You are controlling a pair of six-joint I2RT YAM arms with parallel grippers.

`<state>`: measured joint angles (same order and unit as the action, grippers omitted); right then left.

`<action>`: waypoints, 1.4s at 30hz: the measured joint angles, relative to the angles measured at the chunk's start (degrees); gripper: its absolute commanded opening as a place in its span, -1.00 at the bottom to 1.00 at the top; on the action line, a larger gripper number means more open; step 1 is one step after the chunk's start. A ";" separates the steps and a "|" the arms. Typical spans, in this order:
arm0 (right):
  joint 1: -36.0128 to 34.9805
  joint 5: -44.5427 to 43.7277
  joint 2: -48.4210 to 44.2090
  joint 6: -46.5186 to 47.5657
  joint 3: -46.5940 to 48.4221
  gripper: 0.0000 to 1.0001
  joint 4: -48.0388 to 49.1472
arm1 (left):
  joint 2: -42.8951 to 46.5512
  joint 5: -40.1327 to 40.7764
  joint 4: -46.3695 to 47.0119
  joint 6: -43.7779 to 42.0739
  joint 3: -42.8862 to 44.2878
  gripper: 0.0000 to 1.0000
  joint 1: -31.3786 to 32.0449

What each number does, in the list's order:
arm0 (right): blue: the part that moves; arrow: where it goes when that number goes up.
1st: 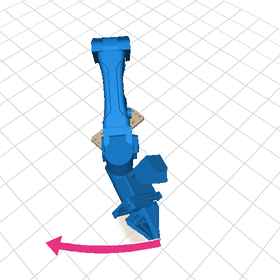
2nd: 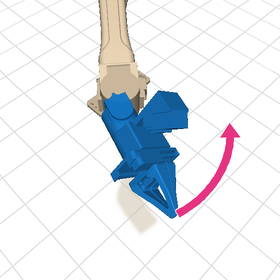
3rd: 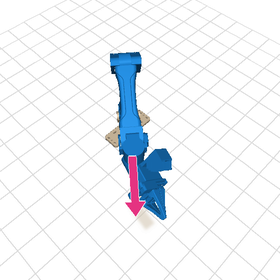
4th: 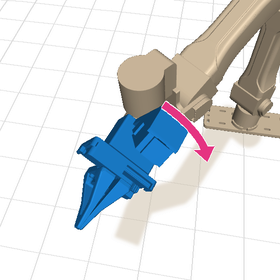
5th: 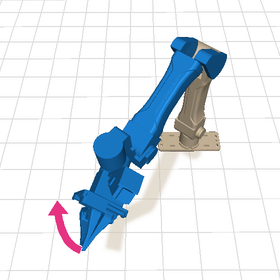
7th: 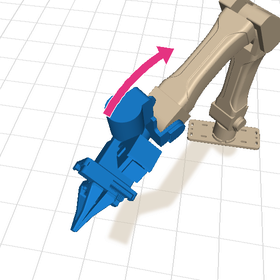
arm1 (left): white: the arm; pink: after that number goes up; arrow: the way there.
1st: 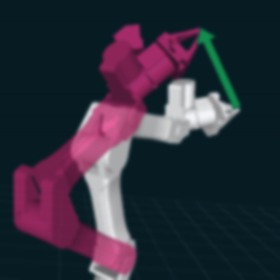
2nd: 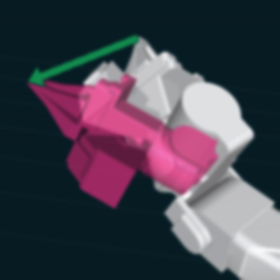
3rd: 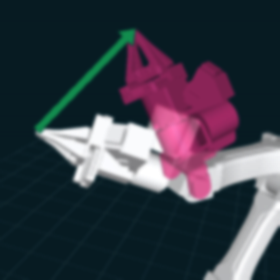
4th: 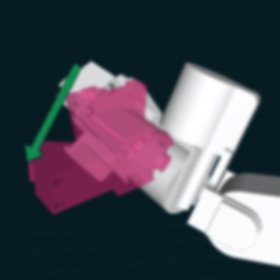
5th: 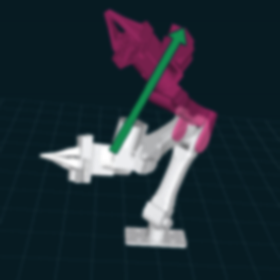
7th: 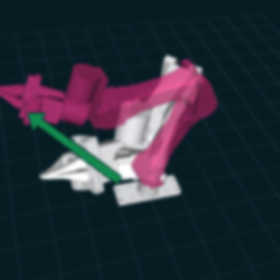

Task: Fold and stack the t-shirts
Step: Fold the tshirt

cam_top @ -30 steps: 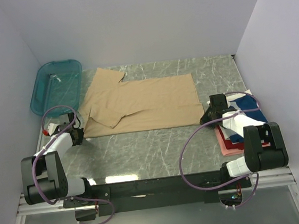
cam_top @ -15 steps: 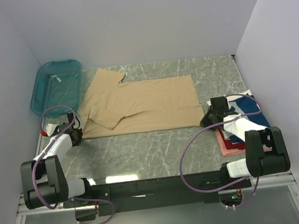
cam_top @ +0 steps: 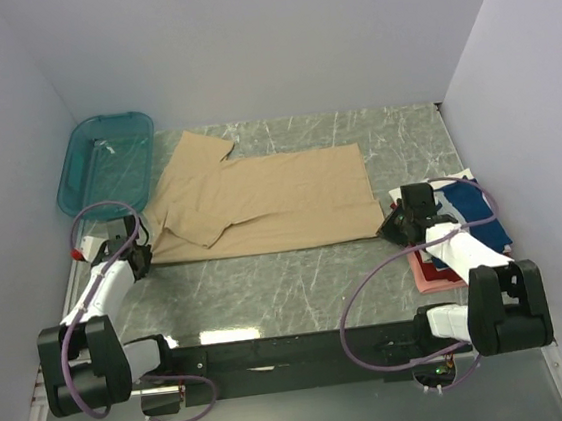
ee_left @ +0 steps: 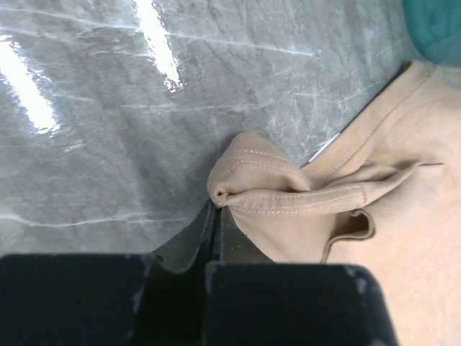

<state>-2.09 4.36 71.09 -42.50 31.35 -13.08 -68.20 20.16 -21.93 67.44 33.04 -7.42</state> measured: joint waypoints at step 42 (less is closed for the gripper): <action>-2.12 4.11 -30.56 1.44 -4.87 0.29 -19.39 | 26.69 2.47 -14.51 3.37 -5.20 0.02 -0.37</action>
<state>-4.21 8.47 40.53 -41.06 26.48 -32.47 -41.52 22.63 -36.45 70.81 27.83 -7.79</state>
